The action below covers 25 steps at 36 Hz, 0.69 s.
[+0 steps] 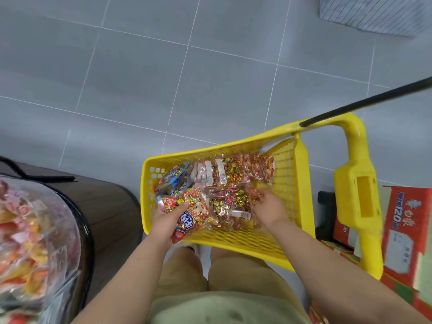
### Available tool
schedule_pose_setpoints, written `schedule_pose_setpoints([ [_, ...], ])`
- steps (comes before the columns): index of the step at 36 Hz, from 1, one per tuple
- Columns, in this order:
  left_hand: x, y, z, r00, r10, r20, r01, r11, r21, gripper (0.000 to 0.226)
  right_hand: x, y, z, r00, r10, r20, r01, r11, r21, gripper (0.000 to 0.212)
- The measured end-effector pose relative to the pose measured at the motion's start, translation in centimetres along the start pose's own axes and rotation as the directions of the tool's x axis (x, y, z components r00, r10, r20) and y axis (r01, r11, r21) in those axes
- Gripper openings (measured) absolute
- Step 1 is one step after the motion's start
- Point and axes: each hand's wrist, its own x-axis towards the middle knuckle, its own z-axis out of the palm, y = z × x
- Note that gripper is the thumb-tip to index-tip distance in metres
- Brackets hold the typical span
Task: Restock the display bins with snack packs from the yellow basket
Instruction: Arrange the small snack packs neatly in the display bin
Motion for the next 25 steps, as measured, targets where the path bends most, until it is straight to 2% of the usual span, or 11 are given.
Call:
schedule_pose_setpoints([
  [4, -1.1, 0.6, -1.4, 1.000, 0.025, 0.011, -0.024, 0.998, -0.054, 0.030, -1.4, -2.0, -1.9, 1.000, -0.011, -0.017, 0.016, 0.932, 0.363, 0.044],
  [7, -2.1, 1.1, -2.8, 0.998, 0.066, 0.005, -0.065, 0.994, -0.083, 0.033, -2.7, -4.9, -2.5, 0.999, -0.024, 0.029, 0.004, 0.844, 0.536, 0.038],
  [9, -2.9, 1.5, -4.0, 0.996, 0.087, -0.017, -0.088, 0.990, -0.113, 0.032, -3.7, -7.3, -2.2, 0.994, -0.035, 0.106, -0.044, 0.752, 0.658, 0.047],
  [11, -3.7, 1.8, -5.5, 0.996, 0.086, -0.023, -0.088, 0.982, -0.164, 0.029, -4.8, -9.8, -1.3, 0.974, -0.071, 0.213, -0.127, 0.612, 0.781, 0.059],
  [13, -4.6, 2.2, -7.4, 0.996, 0.086, -0.020, -0.088, 0.967, -0.239, 0.030, -5.8, -12.1, 0.0, 0.950, -0.135, 0.282, -0.164, 0.553, 0.817, 0.070],
  [16, -5.8, 2.7, -11.1, 0.992, 0.124, -0.036, -0.129, 0.934, -0.334, 0.034, -8.1, -15.7, 2.5, 0.923, -0.211, 0.323, -0.140, 0.598, 0.789, 0.081],
  [17, -6.3, 2.8, -12.4, 0.989, 0.143, -0.045, -0.150, 0.921, -0.359, 0.036, -9.1, -16.8, 3.4, 0.911, -0.242, 0.333, -0.123, 0.612, 0.781, 0.075],
  [19, -7.1, 2.9, -15.3, 0.981, 0.178, -0.076, -0.193, 0.900, -0.391, 0.037, -11.6, -19.0, 5.3, 0.881, -0.320, 0.350, -0.079, 0.628, 0.774, 0.038],
  [21, -8.0, 2.7, -18.6, 0.973, 0.197, -0.116, -0.228, 0.887, -0.403, 0.041, -13.9, -20.9, 7.7, 0.837, -0.401, 0.372, -0.084, 0.578, 0.812, 0.013],
  [23, -8.6, 2.1, -22.0, 0.964, 0.212, -0.162, -0.260, 0.880, -0.397, 0.058, -16.6, -22.7, 10.5, 0.795, -0.449, 0.408, -0.136, 0.524, 0.841, 0.012],
  [25, -9.3, 1.2, -25.8, 0.952, 0.228, -0.205, -0.294, 0.869, -0.399, 0.058, -19.3, -24.2, 13.8, 0.758, -0.481, 0.441, -0.184, 0.491, 0.852, 0.014],
])
